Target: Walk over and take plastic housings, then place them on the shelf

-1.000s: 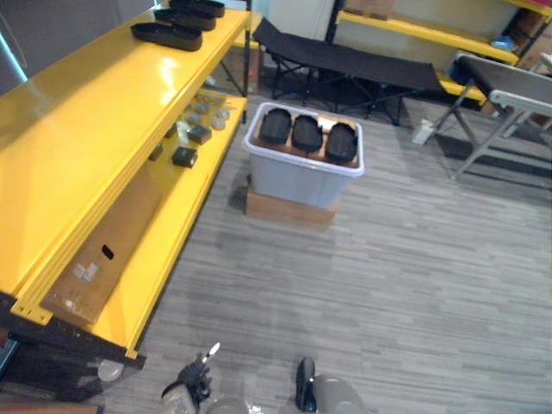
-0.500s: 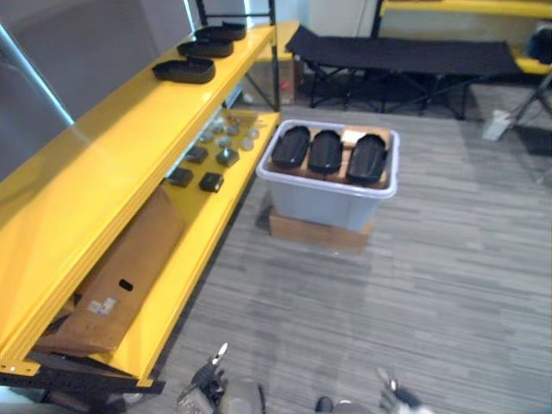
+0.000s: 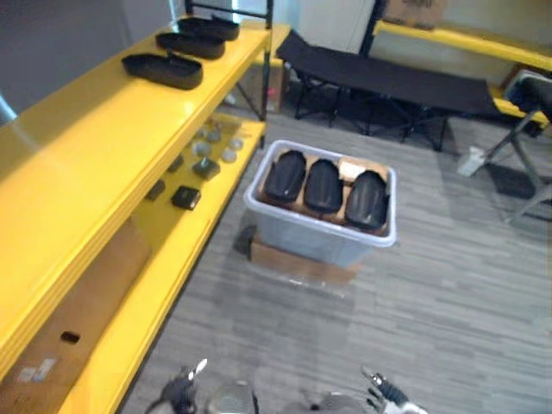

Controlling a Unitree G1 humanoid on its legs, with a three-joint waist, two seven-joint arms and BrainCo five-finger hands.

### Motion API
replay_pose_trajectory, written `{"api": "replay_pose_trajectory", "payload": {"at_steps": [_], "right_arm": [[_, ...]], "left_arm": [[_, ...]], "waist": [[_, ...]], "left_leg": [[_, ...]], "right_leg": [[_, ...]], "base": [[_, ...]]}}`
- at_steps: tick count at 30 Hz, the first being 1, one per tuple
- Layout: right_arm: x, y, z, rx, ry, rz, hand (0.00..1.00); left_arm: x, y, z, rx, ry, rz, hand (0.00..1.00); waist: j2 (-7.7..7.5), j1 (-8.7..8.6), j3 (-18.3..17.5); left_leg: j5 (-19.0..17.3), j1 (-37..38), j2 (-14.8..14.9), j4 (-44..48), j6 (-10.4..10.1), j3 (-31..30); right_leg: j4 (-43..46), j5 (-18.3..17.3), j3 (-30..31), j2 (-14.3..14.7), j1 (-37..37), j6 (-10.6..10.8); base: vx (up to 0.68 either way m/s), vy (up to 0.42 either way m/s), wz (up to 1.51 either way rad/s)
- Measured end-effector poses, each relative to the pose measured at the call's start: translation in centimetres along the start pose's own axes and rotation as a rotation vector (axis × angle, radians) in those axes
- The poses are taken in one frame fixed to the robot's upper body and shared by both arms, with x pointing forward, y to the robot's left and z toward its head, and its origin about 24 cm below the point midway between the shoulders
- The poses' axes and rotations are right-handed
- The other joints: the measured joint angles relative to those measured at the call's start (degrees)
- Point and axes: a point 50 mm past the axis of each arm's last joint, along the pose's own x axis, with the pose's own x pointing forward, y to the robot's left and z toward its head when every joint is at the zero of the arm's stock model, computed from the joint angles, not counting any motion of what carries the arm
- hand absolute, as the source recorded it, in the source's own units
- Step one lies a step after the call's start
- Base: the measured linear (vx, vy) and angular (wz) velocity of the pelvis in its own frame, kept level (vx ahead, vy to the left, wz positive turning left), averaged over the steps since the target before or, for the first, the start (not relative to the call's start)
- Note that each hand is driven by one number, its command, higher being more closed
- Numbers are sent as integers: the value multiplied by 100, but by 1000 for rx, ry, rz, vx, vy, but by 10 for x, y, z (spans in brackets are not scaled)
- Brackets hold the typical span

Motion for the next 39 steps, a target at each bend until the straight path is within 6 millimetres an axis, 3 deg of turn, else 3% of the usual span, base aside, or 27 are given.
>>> {"api": "replay_pose_trajectory", "payload": {"at_steps": [3,4,5,6,8,10,12,13,14,15,17,20,21,22,23,25,27,28,31,35,39], "right_arm": [[-5,-6,-14,36,30,-22,0],[-9,-7,-28,50,61,-25,0],[-14,-10,-43,80,91,-35,0],[-15,-18,-39,74,81,-53,0],[-17,-26,-38,68,90,-76,0],[-14,-20,-36,82,98,-61,0],[-15,-20,-37,88,103,-63,0],[-15,-20,-38,88,103,-62,0],[-14,-19,-37,78,104,-56,0],[-13,-16,-36,55,105,-42,0],[-11,-15,-30,49,84,-37,0],[-5,-8,-6,16,5,-17,0],[-2,-2,11,-2,-61,-1,0],[-2,-2,19,-20,-90,1,0],[0,6,26,-38,-115,17,0],[3,23,44,-76,-173,61,0],[4,31,59,-94,-232,75,0],[4,33,65,-98,-255,80,0],[3,35,71,-128,-280,85,0],[5,40,73,-179,-268,109,0],[7,35,63,-179,-209,92,0]], "left_arm": [[4,-11,12,-2,-31,-28,0],[4,-12,13,-8,-34,-31,0],[5,-15,15,-9,-37,-38,0],[5,-26,11,-15,-29,-63,0],[5,-61,5,-19,-18,-157,0],[4,-77,4,-8,-3,-201,0],[3,-77,-2,-52,30,-200,0],[2,-74,-6,-60,47,-188,0],[1,-68,-13,-92,75,-161,0],[-1,-62,-22,-112,102,-133,0],[-4,-57,-29,-144,113,-114,0],[-4,-55,-26,-165,114,-91,0],[-4,-42,-26,-193,113,-47,0],[-5,-33,-31,-190,127,-18,0],[-9,-15,-42,-164,158,29,0],[-20,25,-62,-121,221,133,0],[-30,46,-75,-61,265,179,0],[-33,49,-80,-44,279,184,0],[-28,39,-75,-60,241,144,0],[-11,12,-31,-75,52,19,0],[-8,-3,-20,-28,0,-36,0]], "waist": [[-47,-66,-24],[-203,-119,-101],[-332,-158,-188],[-140,-166,-155],[96,-222,-288],[64,-283,-265],[10,-293,-223],[1,-304,-210],[-5,-293,-160],[-25,-276,-124],[43,-250,-93],[122,-113,-43],[206,-40,39],[276,-17,80],[246,75,168],[66,166,310],[-20,367,397],[-40,387,402],[-61,383,399],[-149,375,423],[-150,347,419]], "left_leg": [[-231,301,262,83,-364,72],[-373,406,271,154,-542,75],[-655,522,311,289,-631,52],[-746,581,525,375,-718,51],[-729,573,819,200,-874,62],[-483,591,797,108,-918,51],[-178,343,839,871,-900,-7],[72,47,891,1549,-904,-169],[584,-328,973,2447,-924,-356],[555,-570,1063,2952,-957,-420],[480,-868,1091,3066,-904,-365],[462,-1062,697,1446,-862,11],[581,-1053,414,422,-864,64],[810,-1029,341,2,-794,62],[927,-866,231,-105,-603,213],[875,-756,-43,-297,-512,291],[812,-836,-173,-184,-416,333],[785,-886,-234,-112,-371,325],[743,-888,-384,-96,-339,147],[746,-948,-419,-130,-336,5],[754,-922,-382,-211,-337,-141]], "right_leg": [[-586,869,-21,-5,-225,-4],[-658,1417,-31,-85,-248,11],[-439,1717,-72,-142,-268,-86],[-203,1730,-143,24,-291,-90],[-64,1251,-223,287,-430,-257],[285,953,-226,241,-621,-354],[447,704,-222,209,-493,-415],[411,634,-261,215,-334,-436],[243,591,-319,233,-25,-472],[84,581,-356,258,203,-480],[-207,606,-458,270,505,-446],[-496,636,-540,48,783,-318],[-451,569,-523,-75,818,-221],[-361,505,-510,-97,808,-170],[-182,397,-361,-211,772,-60],[-194,372,-331,-487,767,69],[-224,369,-366,-590,774,184],[-339,394,-393,-621,847,224],[-571,443,-648,-702,1088,300],[-867,546,-804,-638,1233,333],[-1166,764,-816,-525,1365,280]], "base": [[371,-234,-13],[376,-365,10],[358,-339,5],[277,-292,6],[222,-202,-3],[199,-208,1],[208,-240,3],[169,-185,20],[180,-147,29],[198,-98,24],[193,-50,21],[190,71,18],[165,140,2],[199,198,-15],[207,178,-20],[277,195,-3],[287,151,21],[242,95,34],[193,60,39],[140,-13,16],[78,-19,2]]}}
